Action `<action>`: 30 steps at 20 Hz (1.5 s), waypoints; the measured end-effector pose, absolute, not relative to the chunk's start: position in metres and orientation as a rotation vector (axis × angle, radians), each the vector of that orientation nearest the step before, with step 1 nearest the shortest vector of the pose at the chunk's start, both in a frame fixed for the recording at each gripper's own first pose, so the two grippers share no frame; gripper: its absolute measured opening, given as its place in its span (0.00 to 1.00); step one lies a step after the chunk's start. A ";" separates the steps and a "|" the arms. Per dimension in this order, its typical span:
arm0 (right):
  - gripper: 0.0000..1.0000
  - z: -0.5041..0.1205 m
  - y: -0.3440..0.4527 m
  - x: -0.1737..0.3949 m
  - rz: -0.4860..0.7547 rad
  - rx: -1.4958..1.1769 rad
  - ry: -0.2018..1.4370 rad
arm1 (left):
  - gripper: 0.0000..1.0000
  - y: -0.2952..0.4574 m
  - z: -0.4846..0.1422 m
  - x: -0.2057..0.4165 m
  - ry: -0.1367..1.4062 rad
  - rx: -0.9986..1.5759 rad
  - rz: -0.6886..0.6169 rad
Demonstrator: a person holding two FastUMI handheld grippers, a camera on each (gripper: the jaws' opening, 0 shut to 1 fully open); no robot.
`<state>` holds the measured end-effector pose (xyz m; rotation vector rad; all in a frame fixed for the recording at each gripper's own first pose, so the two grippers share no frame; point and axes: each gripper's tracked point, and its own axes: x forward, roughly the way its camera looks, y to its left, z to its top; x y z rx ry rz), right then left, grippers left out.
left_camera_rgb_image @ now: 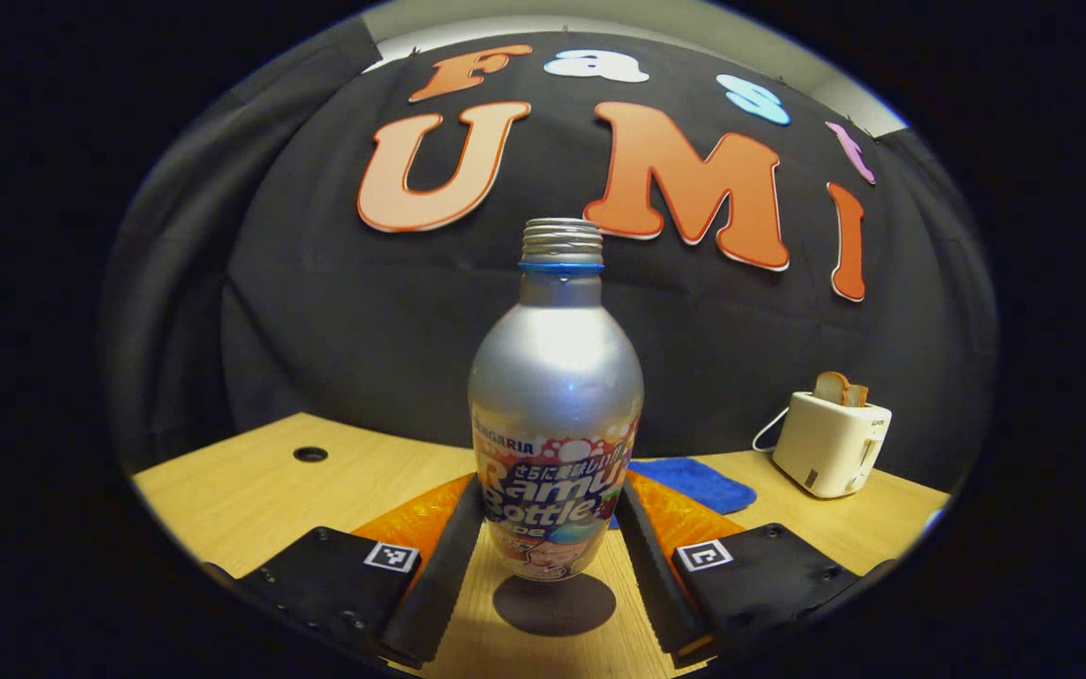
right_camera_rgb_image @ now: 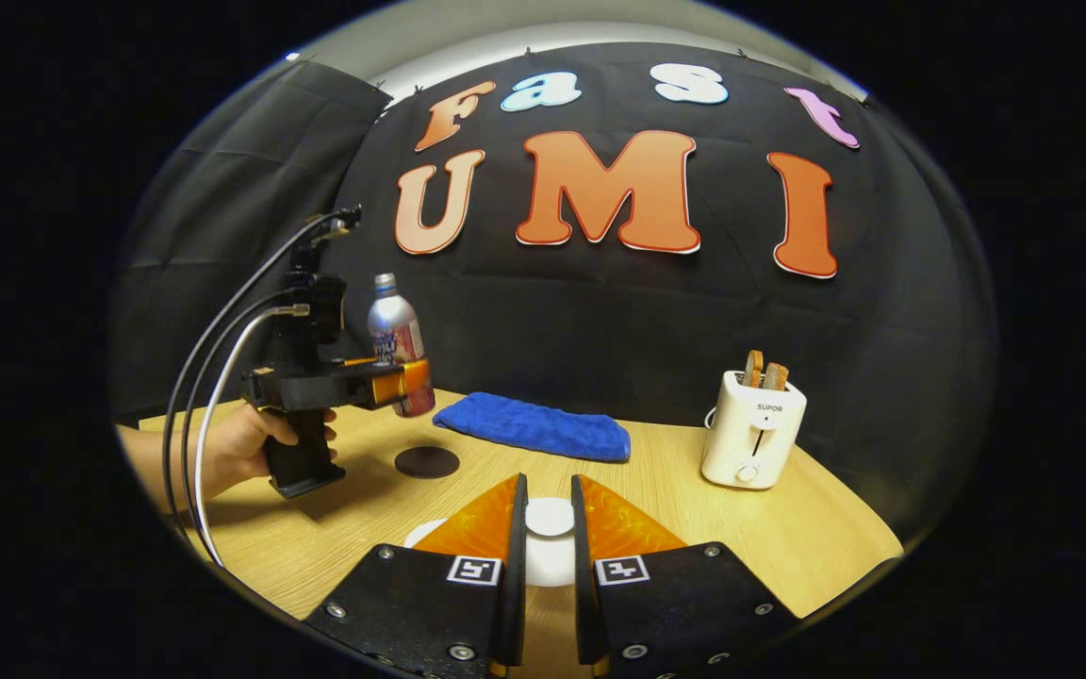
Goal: Open the teacup lid with one hand, grasp the water bottle and pour water into the teacup with the other hand; after pouring, place the water bottle on the coaster and then close the teacup lid.
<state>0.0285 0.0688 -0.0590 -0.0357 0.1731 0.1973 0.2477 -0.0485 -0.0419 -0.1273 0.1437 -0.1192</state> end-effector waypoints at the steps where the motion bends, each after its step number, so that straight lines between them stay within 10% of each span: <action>1: 0.22 -0.060 0.071 0.030 0.206 -0.028 0.181 | 0.84 -0.048 -0.054 0.250 0.176 -0.137 -0.115; 15: 0.22 -0.084 0.110 0.035 0.296 -0.032 0.239 | 0.93 -0.069 -0.120 0.238 0.412 -0.088 -0.174; 30: 0.24 -0.124 0.137 0.041 0.307 -0.098 0.280 | 0.96 -0.061 -0.051 0.157 0.262 -0.111 -0.193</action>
